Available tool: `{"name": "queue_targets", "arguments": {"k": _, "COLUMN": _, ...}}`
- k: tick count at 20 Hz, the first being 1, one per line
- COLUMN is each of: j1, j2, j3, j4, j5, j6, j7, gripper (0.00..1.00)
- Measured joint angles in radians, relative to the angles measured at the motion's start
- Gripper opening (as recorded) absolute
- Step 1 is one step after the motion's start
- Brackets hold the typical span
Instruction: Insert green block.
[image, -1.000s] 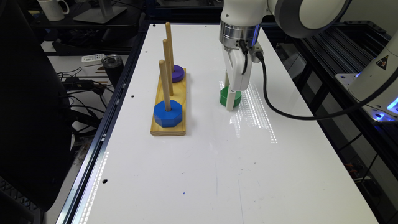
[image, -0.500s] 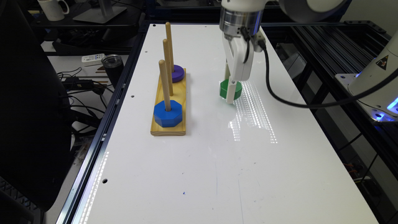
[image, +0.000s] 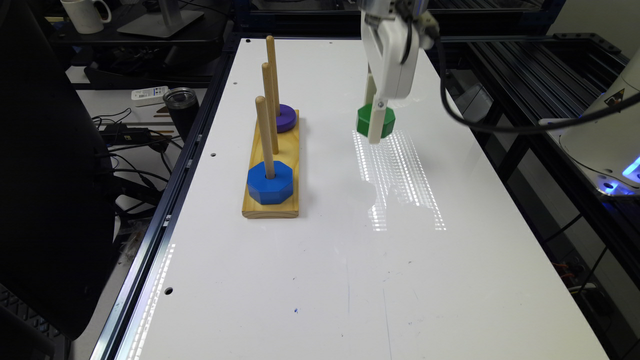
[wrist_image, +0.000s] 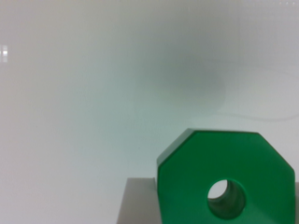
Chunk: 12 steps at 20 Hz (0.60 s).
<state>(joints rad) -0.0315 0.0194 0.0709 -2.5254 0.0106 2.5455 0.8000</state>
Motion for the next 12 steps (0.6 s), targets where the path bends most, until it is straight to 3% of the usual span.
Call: {"name": "queue_targets", "arguments": {"k": 12, "j1": 0.000, "j2": -0.164, "j3": 0.000, "j4": 0.005, "j5": 0.0038, "j6": -0.152, "j7": 0.000, "gripper": 0.00}}
